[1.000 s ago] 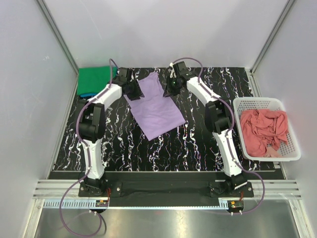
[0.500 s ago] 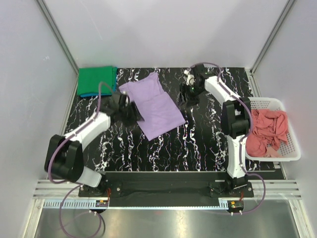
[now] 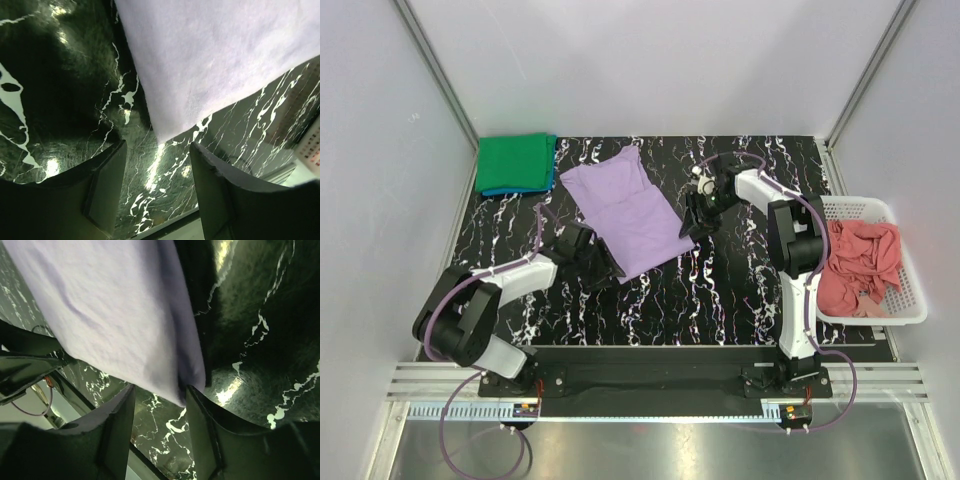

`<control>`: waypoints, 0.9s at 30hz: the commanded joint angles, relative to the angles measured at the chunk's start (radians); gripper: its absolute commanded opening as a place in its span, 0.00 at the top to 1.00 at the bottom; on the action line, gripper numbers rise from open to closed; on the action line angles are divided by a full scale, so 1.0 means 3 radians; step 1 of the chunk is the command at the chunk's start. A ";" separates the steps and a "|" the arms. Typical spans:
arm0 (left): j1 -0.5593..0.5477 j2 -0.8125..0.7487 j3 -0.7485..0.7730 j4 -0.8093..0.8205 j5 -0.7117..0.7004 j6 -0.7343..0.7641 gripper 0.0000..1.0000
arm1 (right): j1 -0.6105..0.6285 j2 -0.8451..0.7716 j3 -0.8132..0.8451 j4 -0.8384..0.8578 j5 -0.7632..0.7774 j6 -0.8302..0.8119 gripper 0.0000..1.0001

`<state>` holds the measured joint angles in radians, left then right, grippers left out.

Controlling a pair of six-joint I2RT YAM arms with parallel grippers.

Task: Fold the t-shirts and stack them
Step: Fold the tshirt

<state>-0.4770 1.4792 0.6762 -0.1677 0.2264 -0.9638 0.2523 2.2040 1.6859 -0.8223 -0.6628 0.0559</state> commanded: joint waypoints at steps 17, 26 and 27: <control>0.0654 -0.1069 -0.0219 -0.0978 -0.0120 0.0410 0.40 | 0.0319 -0.0821 -0.1358 0.0547 0.0184 0.0779 0.85; 0.0660 -0.1484 -0.0725 -0.0500 0.0375 0.0293 0.39 | 0.0325 -0.1665 -0.2025 0.0588 0.0583 0.1209 0.49; 0.0660 -0.1474 -0.0776 -0.0414 0.0396 0.0232 0.37 | 0.0330 -0.1721 -0.2025 0.0583 0.0533 0.1255 0.48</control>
<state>-0.2783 1.0542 0.4885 -0.3885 0.2695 -0.8635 0.3531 1.7519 1.0760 -0.6552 -0.5312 0.3767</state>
